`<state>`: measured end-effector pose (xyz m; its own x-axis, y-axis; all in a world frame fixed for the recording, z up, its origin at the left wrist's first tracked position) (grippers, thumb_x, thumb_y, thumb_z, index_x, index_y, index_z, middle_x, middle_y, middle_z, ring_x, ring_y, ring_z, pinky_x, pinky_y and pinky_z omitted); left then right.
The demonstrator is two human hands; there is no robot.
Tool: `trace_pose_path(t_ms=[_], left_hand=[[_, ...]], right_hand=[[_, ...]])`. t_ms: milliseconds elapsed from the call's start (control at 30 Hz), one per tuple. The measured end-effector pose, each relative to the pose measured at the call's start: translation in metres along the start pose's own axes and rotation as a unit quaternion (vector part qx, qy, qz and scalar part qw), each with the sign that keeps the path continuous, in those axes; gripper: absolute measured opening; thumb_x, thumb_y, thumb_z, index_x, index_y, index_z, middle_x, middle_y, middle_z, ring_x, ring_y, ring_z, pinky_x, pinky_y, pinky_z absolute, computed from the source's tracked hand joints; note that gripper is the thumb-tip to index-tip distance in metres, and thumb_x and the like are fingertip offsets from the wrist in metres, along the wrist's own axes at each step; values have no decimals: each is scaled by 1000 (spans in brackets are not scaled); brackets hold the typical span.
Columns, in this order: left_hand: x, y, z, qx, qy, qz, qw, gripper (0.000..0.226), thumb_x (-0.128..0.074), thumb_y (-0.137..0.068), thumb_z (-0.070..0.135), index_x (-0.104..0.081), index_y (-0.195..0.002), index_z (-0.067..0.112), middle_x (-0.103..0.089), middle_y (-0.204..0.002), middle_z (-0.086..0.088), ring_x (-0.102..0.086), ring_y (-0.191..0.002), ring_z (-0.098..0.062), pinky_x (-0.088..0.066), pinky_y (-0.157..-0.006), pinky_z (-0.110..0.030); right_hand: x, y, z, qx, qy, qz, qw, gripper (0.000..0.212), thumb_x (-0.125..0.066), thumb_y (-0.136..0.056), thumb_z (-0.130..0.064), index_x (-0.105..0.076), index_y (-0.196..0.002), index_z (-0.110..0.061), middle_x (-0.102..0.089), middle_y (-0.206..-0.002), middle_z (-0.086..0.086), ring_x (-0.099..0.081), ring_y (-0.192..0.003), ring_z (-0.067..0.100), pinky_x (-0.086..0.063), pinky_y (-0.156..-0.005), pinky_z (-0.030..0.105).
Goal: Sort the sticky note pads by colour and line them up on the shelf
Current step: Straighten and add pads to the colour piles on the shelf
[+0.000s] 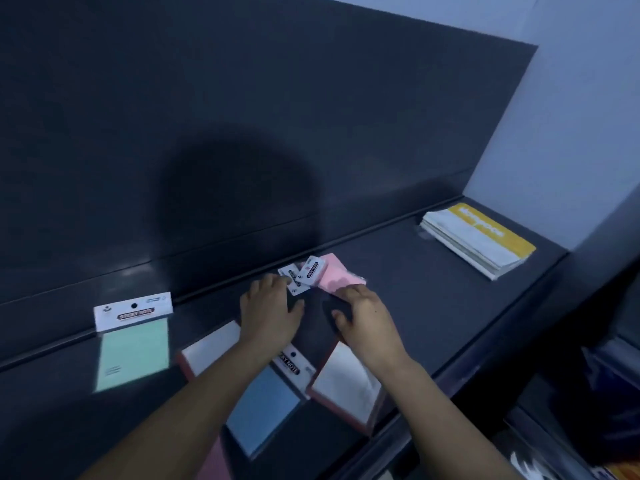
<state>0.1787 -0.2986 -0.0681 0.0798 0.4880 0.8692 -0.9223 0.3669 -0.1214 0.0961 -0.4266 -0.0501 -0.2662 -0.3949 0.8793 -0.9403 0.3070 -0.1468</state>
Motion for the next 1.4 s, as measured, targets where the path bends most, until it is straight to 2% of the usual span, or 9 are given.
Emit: trace_pose_path(t_ms=[300, 500, 700, 867, 933, 1067, 1167, 1267, 1400], left_hand=[[-29, -16, 6, 53, -5, -41, 998, 44, -51, -90, 35, -45, -131, 19, -43, -136, 0, -34, -126, -20, -24, -102, -33], [-33, -20, 6, 65, 48, -51, 995, 49, -55, -88, 28, -42, -135, 20, -44, -140, 2, -31, -131, -18, -24, -103, -28], [-40, -20, 4, 119, 144, -77, 979, 55, -57, -87, 28, -37, -139, 22, -43, -138, -6, -32, -132, -21, -27, -107, -29], [-26, -15, 3, 127, 314, -23, 941, 19, -57, -89, 15, -50, -96, 31, -55, -97, 15, -52, -94, -2, -34, -68, 4], [-23, -11, 2, 158, 393, -39, 905, 21, -56, -86, 6, -54, -88, 27, -61, -90, 10, -57, -86, -3, -42, -73, -3], [-16, 4, 6, 175, 560, -78, 806, 26, -50, -79, -11, -58, -89, 12, -68, -80, -9, -64, -79, -22, -52, -81, -33], [-9, 9, 0, 196, 584, -57, 786, 35, -49, -84, -13, -58, -106, 12, -71, -98, -9, -67, -95, -26, -53, -89, -40], [-1, 11, -18, 242, 549, 0, 800, 29, -48, -86, -12, -54, -104, 10, -64, -111, -19, -62, -101, -33, -48, -91, -48], [5, 22, -35, 266, 543, 21, 797, 25, -48, -87, -10, -50, -97, 13, -62, -110, -19, -59, -101, -31, -46, -94, -49]], right_hand=[[-16, -65, 41, 6, 4, -65, 998, 54, -55, -88, -23, -39, -138, -12, -44, -139, 7, -40, -127, 25, -34, -105, 36], [-40, -97, 39, 31, -69, -139, 987, 71, -72, -75, -20, -38, -138, -13, -43, -140, 3, -39, -129, 23, -33, -107, 34], [-37, -95, 38, 32, -85, -43, 995, 63, -68, -75, -11, -42, -132, -10, -50, -122, 11, -43, -111, 25, -26, -78, 19], [-26, -85, 12, 48, -144, -2, 988, 71, -72, -77, -26, -37, -137, -13, -50, -125, 6, -42, -115, 19, -33, -80, 20], [-21, -80, -7, 68, -175, 10, 982, 70, -71, -78, -30, -38, -138, -16, -49, -131, 1, -41, -120, 16, -31, -86, 16], [-25, -73, -31, 65, -264, -50, 961, 63, -72, -80, -29, -44, -135, -17, -50, -132, -2, -45, -122, 11, -37, -101, 22], [-33, -70, -36, 60, -304, -91, 946, 48, -65, -86, -25, -49, -131, -17, -56, -124, -3, -52, -112, 9, -43, -91, 17], [-31, -77, -24, 47, -293, -74, 952, 40, -54, -93, -16, -48, -132, -13, -58, -121, 0, -53, -114, 14, -40, -91, 18], [-43, -95, -2, 74, -41, -134, 987, 55, -58, -88, -14, -39, -139, -10, -48, -138, 12, -43, -127, 25, -33, -108, 37]])
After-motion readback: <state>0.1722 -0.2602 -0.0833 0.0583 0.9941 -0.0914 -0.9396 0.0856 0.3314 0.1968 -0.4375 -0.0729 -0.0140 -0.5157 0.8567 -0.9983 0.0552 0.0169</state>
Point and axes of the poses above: each hand's wrist, its own y-axis away from the middle knuckle, its own x-axis out of the back of the hand, z = x × y, the point moved 7 cm from there along -y, towards the middle knuckle
